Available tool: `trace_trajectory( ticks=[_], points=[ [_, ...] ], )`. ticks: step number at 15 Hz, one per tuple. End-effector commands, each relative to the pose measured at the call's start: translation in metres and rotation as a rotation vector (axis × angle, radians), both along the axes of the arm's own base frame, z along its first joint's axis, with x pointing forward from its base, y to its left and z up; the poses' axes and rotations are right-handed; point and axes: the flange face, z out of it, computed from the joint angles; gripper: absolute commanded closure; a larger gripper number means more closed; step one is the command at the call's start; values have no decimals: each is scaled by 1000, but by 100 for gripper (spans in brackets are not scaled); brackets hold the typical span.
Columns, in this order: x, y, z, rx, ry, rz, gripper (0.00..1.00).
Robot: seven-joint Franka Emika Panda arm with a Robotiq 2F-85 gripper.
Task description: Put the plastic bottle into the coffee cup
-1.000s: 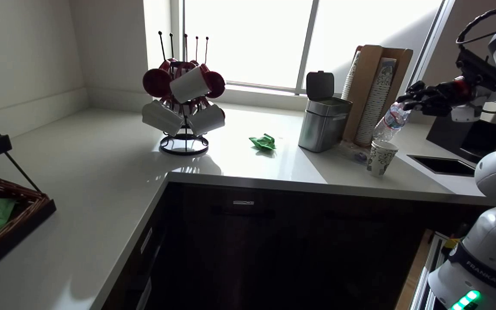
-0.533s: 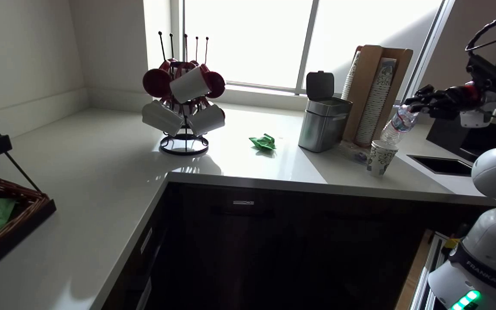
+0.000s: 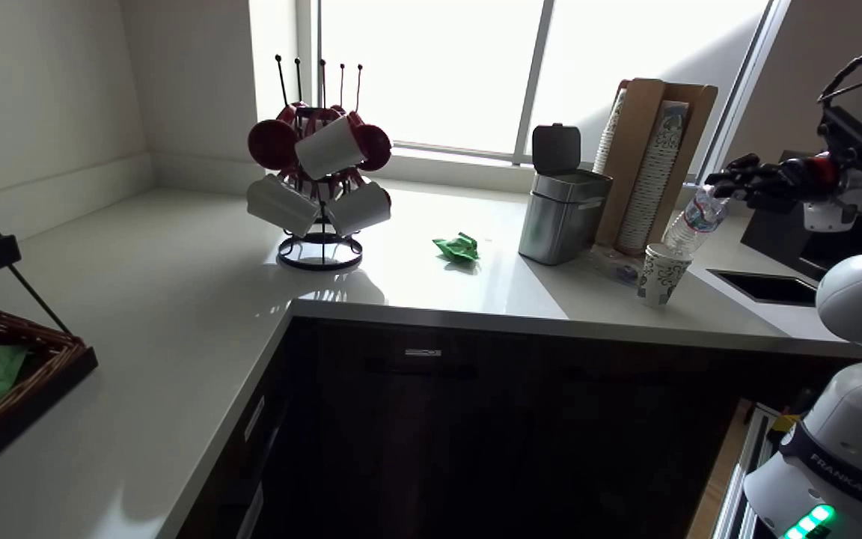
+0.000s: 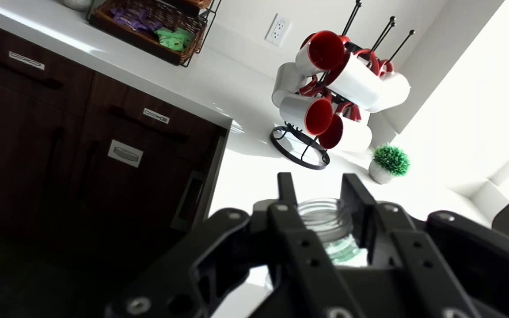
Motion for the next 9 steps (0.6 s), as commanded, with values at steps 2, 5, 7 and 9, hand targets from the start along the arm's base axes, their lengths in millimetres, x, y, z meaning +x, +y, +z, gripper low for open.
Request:
trace_trajectory(
  ticks=[2, 5, 7, 9],
  points=[
    [0, -4, -11, 40, -66, -28, 92],
    [3, -6, -16, 59, -80, -29, 92],
    [5, -6, -21, 77, -92, -31, 92],
    [6, -8, -26, 100, -94, -31, 92]
  ],
)
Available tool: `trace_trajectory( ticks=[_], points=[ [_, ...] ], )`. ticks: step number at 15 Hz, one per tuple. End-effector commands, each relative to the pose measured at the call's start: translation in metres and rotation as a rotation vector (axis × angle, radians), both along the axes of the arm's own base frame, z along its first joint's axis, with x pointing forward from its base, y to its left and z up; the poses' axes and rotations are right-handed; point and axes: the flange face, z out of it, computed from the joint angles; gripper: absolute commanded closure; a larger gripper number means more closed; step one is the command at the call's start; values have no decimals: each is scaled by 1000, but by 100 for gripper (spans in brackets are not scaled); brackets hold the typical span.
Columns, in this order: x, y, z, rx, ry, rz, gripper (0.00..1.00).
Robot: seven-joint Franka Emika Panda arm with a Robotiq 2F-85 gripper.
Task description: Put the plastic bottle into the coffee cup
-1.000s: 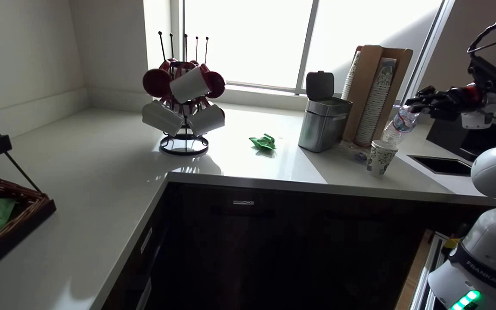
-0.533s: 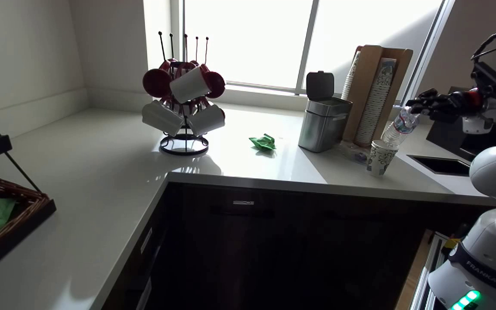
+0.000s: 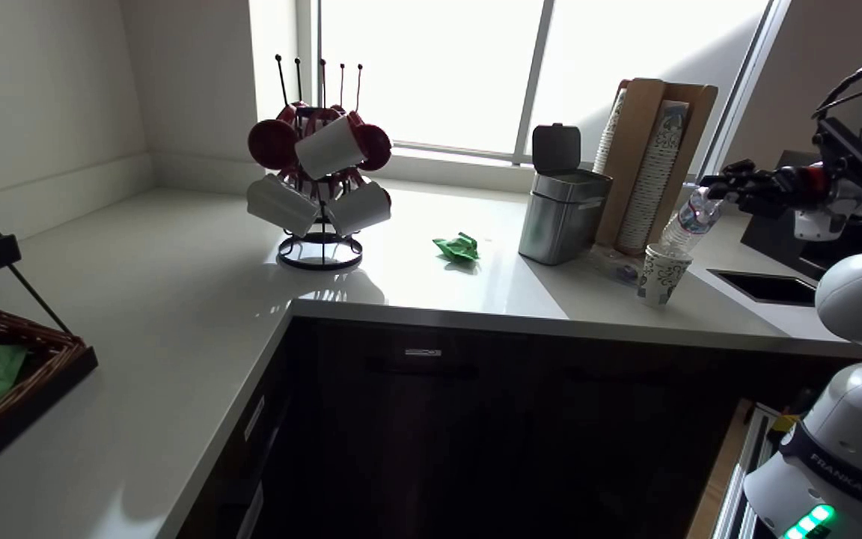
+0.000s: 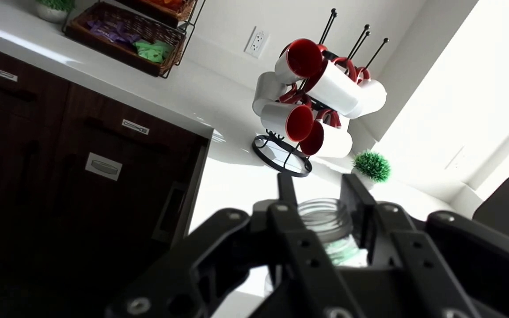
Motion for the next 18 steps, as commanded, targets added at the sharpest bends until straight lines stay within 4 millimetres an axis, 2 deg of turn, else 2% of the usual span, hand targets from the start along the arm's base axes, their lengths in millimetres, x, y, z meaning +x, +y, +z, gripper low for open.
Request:
trace_trajectory(
  ticks=[1, 12, 13, 14, 15, 16, 17, 18],
  points=[
    [1, -1, -11, 63, -55, -3, 92],
    [-4, -9, -32, 183, -63, -26, 92],
    [-4, -10, -33, 187, -60, -27, 71],
    [-4, -10, -35, 190, -57, -30, 61],
    [-5, -11, -36, 193, -55, -33, 59],
    [-5, -11, -37, 195, -54, -35, 44],
    [-6, -12, -37, 196, -54, -37, 34],
    [-7, -12, -38, 196, -58, -37, 34]
  ],
)
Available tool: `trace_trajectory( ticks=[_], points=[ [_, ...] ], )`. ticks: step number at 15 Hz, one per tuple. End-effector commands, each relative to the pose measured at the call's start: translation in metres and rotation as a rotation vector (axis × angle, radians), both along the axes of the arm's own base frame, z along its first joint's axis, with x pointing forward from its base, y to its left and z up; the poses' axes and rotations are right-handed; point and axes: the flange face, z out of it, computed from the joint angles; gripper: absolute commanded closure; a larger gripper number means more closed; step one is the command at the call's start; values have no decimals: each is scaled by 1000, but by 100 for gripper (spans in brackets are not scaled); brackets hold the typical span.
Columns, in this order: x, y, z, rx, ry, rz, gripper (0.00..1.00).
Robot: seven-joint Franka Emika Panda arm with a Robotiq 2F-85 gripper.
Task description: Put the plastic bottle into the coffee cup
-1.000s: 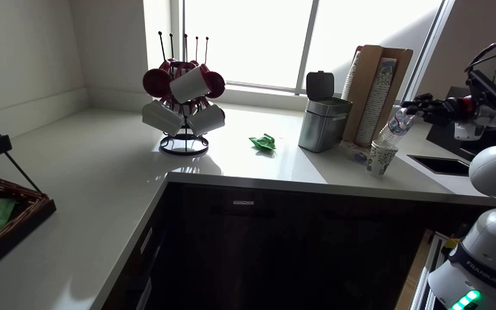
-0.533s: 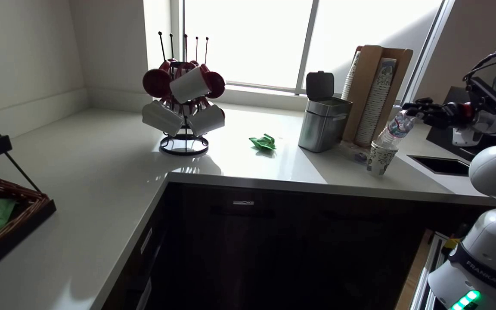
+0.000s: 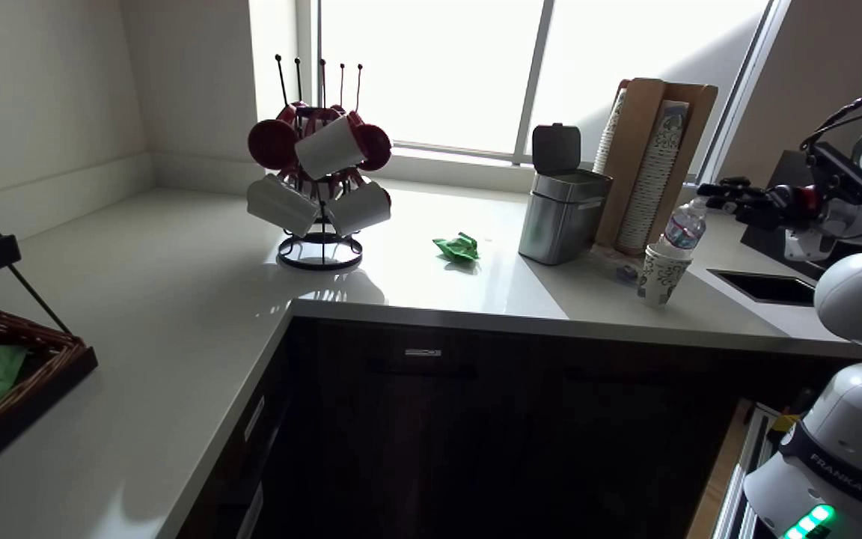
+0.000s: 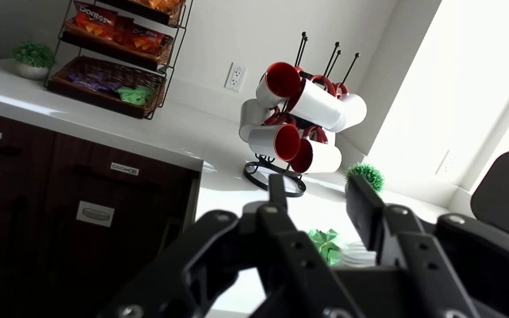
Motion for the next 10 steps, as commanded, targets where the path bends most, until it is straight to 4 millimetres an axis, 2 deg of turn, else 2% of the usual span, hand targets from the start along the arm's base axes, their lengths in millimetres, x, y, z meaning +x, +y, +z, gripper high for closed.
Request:
trace_trajectory(
  ticks=[1, 4, 5, 10],
  points=[
    [-4, -4, -2, 25, -34, -18, 27],
    [-6, -4, 0, 17, -30, -24, 4],
    [-6, -3, 2, 2, -34, -24, 1],
    [2, 10, 27, -115, -25, 15, 0]
  ],
)
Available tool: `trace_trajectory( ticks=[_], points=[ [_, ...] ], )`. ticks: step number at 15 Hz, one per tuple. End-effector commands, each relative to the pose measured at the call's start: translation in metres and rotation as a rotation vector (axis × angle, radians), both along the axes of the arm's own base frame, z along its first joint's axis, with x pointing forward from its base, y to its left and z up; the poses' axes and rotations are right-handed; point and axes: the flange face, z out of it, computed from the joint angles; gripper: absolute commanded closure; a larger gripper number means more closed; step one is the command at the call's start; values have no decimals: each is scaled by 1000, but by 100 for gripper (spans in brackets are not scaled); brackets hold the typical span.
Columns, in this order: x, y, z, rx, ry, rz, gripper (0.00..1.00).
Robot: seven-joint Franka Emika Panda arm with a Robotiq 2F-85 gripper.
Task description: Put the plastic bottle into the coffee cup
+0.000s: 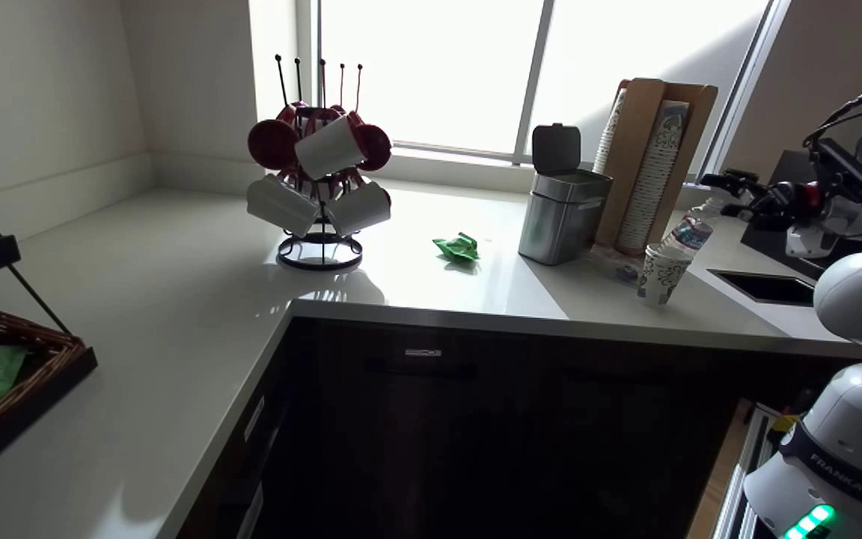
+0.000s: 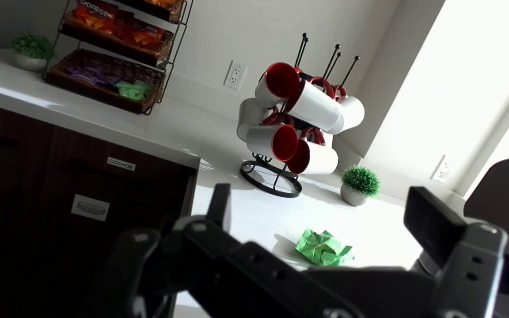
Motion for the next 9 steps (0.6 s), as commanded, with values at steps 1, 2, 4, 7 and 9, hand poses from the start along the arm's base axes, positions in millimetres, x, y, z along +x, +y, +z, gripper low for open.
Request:
trace_trajectory(
  ticks=[1, 2, 4, 7, 9],
  points=[
    [4, 15, 28, -115, 14, 25, 0],
    [6, 19, 35, -155, 26, 35, 0],
    [9, 30, 54, -250, 35, 73, 0],
    [15, 51, 85, -388, 84, 140, 0],
    [19, 65, 102, -475, 123, 177, 0]
  ],
)
